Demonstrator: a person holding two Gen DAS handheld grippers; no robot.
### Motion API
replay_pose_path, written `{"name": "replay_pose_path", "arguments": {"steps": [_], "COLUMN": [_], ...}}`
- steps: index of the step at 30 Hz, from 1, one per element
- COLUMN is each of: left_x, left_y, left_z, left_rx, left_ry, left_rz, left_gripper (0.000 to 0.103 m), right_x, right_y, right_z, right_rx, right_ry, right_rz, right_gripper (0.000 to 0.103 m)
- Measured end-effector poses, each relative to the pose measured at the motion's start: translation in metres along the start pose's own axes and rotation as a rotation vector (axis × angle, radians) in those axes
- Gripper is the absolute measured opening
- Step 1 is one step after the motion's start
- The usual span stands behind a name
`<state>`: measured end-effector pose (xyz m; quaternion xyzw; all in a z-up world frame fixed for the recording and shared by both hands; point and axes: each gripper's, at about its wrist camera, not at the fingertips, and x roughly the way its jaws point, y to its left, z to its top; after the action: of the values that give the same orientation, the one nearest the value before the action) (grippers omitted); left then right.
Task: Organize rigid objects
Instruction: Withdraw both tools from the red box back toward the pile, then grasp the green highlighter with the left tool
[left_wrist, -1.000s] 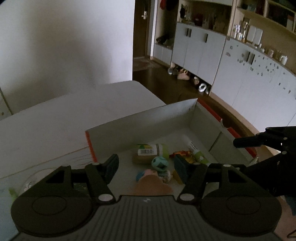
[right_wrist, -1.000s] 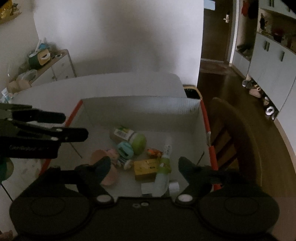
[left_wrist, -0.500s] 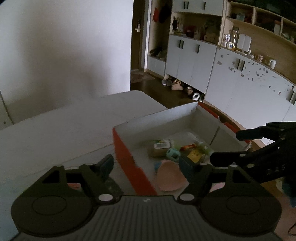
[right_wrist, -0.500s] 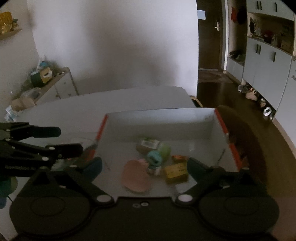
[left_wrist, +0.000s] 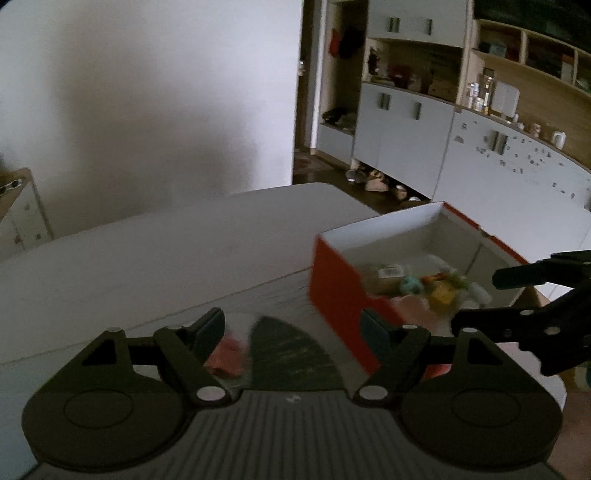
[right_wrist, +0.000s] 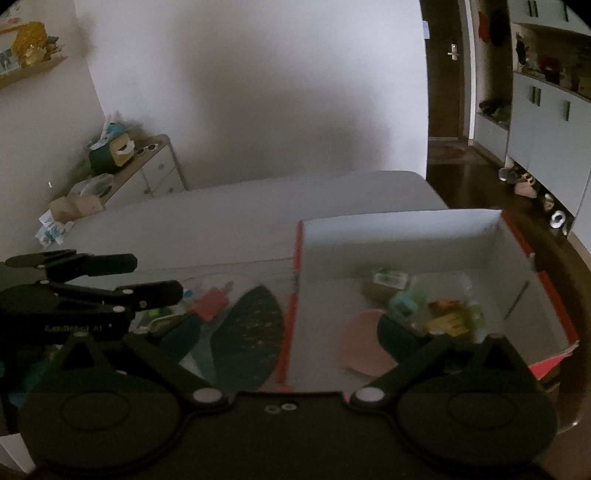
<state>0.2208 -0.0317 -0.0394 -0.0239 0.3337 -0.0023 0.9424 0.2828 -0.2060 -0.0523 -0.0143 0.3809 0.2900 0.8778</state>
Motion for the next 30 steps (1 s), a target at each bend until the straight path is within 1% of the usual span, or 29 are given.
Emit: {"name": "replay_pose_path", "arguments": {"steps": [7,12,16,26,30], "left_x": [-0.007,-0.003,0.004,0.031,0.042], "left_y": [0.047,0.079,0.101,0.140,0.151], "left_z": [-0.016,-0.028,-0.037,-0.057,-0.061], "left_rx": [-0.036,-0.065,-0.089,-0.148,-0.171], "left_ry": [0.001,0.017,0.034,0.099,0.118], "left_rz": [0.040,0.072,0.084,0.154,0.167], "left_gripper": [0.080,0.080,0.080,0.080,0.080], "right_x": [0.015,0.030,0.044,0.089,0.109], "right_y": [0.043,0.064,0.080,0.101,0.108], "right_z": [-0.002,0.002,0.005,0.009,0.012], "right_rx": [-0.081,-0.103,-0.151,-0.186,-0.210], "right_ry": [0.021,0.042,0.061,0.123,0.146], "right_rz": [0.035,0.055,0.068,0.045,0.043], "right_gripper": [0.103,0.102,0.102,0.099,0.097]}}
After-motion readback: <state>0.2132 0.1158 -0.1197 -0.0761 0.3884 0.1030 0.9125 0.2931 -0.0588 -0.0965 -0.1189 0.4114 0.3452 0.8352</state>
